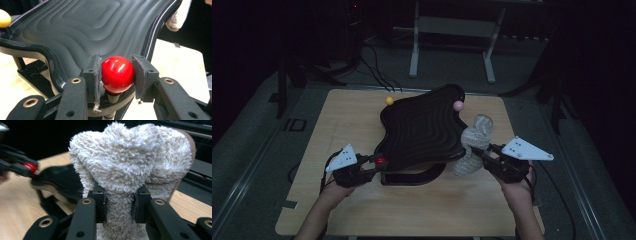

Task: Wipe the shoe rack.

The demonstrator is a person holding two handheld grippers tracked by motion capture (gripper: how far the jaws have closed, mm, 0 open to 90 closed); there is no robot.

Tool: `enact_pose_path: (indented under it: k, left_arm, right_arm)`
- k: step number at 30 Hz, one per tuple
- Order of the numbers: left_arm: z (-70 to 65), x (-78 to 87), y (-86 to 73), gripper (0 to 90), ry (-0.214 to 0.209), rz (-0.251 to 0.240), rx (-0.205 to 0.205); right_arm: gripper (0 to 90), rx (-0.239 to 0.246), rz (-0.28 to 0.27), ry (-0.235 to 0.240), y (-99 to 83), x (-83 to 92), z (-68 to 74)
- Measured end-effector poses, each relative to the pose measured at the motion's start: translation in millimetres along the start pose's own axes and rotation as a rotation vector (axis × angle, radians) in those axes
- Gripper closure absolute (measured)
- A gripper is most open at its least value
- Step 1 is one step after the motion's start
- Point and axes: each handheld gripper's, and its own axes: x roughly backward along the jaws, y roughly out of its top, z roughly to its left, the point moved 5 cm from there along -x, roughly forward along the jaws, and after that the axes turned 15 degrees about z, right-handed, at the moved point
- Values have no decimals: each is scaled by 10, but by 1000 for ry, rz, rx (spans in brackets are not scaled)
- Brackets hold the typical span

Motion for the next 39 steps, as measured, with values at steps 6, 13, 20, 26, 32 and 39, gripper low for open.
enact_pose_path:
  k: [6, 13, 20, 26, 32, 39]
  left_arm:
    - [4, -5, 0, 598, -7, -1, -3]
    - [6, -4, 1, 598, -7, 1, -9]
    - [15, -12, 1, 599, -16, -2, -14]
    - [23, -11, 2, 599, -21, 0, -22]
    - [18, -13, 6, 598, -11, 2, -18]
    - [14, -12, 10, 597, -5, 7, -20]
  right_arm:
    - [704, 11, 38, -18, -101, -67, 30]
    - [703, 48, 27, 44, -81, 27, 226]
    - [703, 25, 53, 27, -207, -21, 199]
    - [702, 60, 14, 48, -111, 90, 321]
    - [702, 61, 95, 83, -291, -82, 439]
    - [701, 188, 57, 301, -187, 73, 985]
